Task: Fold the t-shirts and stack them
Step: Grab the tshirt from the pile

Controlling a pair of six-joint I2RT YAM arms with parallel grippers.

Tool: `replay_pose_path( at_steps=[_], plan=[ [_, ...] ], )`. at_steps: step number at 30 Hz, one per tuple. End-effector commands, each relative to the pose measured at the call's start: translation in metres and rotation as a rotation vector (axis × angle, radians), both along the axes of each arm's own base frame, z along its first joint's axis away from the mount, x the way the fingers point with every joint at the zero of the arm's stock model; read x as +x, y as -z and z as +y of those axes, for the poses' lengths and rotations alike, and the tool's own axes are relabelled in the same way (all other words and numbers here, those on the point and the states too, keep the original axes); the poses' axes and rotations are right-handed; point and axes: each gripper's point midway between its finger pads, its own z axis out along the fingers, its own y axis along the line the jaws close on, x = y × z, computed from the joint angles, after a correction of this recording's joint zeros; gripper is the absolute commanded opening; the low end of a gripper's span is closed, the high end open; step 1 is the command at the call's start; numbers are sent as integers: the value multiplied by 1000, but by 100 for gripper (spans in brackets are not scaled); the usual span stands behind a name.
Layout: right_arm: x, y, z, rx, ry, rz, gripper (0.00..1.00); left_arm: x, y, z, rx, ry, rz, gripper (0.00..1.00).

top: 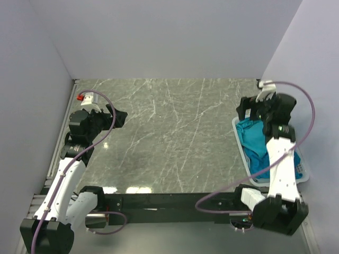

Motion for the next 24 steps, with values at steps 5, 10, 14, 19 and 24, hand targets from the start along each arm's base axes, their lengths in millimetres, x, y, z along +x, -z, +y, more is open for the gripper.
replay_pose_path(
  at_steps=[5, 10, 14, 19, 24],
  plan=[
    [-2, 45, -45, -137, 151, 290, 91, -6, -17, -4, -7, 14, -66, 100],
    [-23, 76, -76, -256, 266, 442, 88, -6, -16, -10, -11, 47, -50, 99],
    [-30, 99, -106, -331, 392, 523, 77, -5, -14, -12, -9, 55, -37, 99],
    [-31, 116, -122, -372, 451, 575, 68, -6, -15, -15, -3, 62, -43, 99],
    [-36, 138, -119, -360, 430, 648, 48, -7, -14, -16, 1, 66, -40, 99]
  ],
)
